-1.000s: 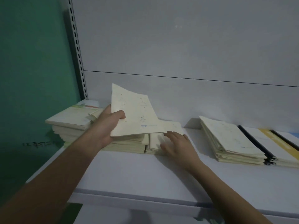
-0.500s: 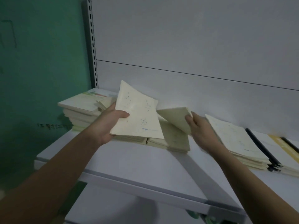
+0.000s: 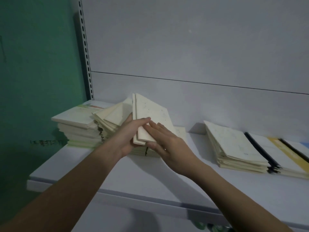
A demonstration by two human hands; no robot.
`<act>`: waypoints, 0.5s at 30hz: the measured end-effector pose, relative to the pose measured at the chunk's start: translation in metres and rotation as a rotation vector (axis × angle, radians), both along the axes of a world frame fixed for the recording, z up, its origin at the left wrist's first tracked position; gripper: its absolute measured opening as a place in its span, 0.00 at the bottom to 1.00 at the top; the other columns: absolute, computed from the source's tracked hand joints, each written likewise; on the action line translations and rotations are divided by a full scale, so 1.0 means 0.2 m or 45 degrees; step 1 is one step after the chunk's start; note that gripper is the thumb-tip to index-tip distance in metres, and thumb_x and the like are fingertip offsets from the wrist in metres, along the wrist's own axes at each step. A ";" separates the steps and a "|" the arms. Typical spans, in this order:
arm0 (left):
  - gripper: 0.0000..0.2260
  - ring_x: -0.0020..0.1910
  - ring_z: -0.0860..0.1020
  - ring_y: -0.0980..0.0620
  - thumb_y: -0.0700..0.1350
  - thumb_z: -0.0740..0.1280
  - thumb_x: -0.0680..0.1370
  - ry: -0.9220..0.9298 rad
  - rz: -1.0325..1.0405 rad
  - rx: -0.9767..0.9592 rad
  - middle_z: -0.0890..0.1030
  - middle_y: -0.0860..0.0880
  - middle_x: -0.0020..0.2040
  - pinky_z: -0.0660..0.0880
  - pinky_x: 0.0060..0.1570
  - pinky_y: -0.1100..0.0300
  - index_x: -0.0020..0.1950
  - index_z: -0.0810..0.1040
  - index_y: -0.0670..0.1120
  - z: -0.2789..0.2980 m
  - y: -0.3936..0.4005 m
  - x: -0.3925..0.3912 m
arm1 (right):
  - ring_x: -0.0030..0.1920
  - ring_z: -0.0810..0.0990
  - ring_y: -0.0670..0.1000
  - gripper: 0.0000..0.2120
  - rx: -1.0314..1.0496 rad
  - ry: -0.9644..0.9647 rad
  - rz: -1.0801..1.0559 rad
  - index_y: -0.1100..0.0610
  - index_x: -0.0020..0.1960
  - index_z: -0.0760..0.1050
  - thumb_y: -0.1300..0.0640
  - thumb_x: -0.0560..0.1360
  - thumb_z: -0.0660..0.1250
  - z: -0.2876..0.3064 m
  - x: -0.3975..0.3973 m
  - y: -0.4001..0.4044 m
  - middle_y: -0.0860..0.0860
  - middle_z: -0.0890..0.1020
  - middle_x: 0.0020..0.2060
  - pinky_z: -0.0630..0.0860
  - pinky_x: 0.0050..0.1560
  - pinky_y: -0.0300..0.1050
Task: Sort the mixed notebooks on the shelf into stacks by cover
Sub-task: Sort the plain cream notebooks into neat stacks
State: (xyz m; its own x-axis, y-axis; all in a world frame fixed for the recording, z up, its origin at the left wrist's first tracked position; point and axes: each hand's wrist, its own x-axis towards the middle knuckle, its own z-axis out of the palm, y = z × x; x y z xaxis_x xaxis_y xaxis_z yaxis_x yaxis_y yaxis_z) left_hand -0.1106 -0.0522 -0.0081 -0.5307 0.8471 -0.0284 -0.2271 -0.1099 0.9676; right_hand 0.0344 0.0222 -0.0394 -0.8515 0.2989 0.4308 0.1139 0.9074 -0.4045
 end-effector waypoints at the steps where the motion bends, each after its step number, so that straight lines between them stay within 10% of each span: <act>1: 0.15 0.49 0.84 0.45 0.41 0.66 0.79 0.001 0.013 0.006 0.84 0.45 0.54 0.80 0.40 0.53 0.65 0.74 0.51 -0.01 -0.01 -0.02 | 0.76 0.54 0.42 0.26 -0.090 -0.014 0.021 0.41 0.77 0.57 0.40 0.80 0.51 0.01 0.02 0.01 0.41 0.59 0.76 0.53 0.75 0.38; 7: 0.16 0.52 0.83 0.48 0.38 0.64 0.80 -0.074 0.105 0.113 0.83 0.49 0.56 0.81 0.39 0.53 0.65 0.72 0.53 0.02 -0.06 -0.13 | 0.59 0.75 0.43 0.15 -0.440 0.453 -0.503 0.52 0.63 0.75 0.53 0.84 0.52 -0.05 0.04 0.16 0.43 0.79 0.58 0.70 0.60 0.40; 15: 0.16 0.54 0.82 0.48 0.38 0.64 0.80 -0.035 0.111 0.147 0.83 0.49 0.57 0.81 0.43 0.52 0.65 0.72 0.53 0.06 -0.12 -0.22 | 0.74 0.59 0.53 0.38 0.023 -0.518 -0.499 0.51 0.75 0.57 0.28 0.74 0.52 -0.26 -0.03 0.24 0.48 0.61 0.76 0.59 0.72 0.54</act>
State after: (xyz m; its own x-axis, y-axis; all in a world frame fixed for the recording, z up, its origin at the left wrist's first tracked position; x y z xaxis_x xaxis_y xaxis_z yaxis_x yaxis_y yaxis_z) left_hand -0.1543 -0.0766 0.0043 -0.6029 0.7962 0.0511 -0.2379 -0.2406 0.9410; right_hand 0.0294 0.0701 -0.0913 -0.7767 0.6220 0.0992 0.5874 0.7722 -0.2422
